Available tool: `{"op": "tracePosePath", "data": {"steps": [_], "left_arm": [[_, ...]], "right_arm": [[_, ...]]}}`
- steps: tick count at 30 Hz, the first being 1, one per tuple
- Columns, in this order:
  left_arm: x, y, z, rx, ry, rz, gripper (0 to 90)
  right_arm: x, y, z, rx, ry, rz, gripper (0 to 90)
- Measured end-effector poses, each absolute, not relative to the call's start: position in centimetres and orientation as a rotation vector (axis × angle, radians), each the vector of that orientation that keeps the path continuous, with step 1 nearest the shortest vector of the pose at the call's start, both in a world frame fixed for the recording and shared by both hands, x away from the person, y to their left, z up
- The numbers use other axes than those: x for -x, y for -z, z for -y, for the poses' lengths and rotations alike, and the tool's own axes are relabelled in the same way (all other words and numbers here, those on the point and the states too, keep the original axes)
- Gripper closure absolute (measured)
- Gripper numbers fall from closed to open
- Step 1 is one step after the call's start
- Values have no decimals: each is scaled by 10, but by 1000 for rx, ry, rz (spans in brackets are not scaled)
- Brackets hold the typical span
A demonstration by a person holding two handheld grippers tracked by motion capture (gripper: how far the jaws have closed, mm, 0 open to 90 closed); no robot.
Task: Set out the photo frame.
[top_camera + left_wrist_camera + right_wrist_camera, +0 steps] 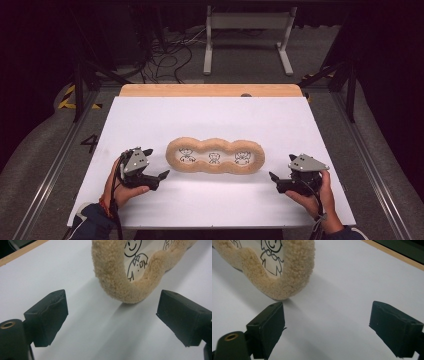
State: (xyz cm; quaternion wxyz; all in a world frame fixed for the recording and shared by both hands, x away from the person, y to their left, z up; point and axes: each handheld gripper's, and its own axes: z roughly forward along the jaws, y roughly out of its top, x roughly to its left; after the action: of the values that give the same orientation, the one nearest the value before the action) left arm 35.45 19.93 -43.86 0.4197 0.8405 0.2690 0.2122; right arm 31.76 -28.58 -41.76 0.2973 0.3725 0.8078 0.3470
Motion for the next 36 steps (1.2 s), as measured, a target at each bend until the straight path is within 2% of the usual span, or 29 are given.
{"op": "tracePosePath", "data": {"steps": [36], "left_arm": [[-322, 458, -256, -2099, -562, -743, 103]], "right_arm": [[-290, 439, 331, -1086, -931, -2074, 121]]}}
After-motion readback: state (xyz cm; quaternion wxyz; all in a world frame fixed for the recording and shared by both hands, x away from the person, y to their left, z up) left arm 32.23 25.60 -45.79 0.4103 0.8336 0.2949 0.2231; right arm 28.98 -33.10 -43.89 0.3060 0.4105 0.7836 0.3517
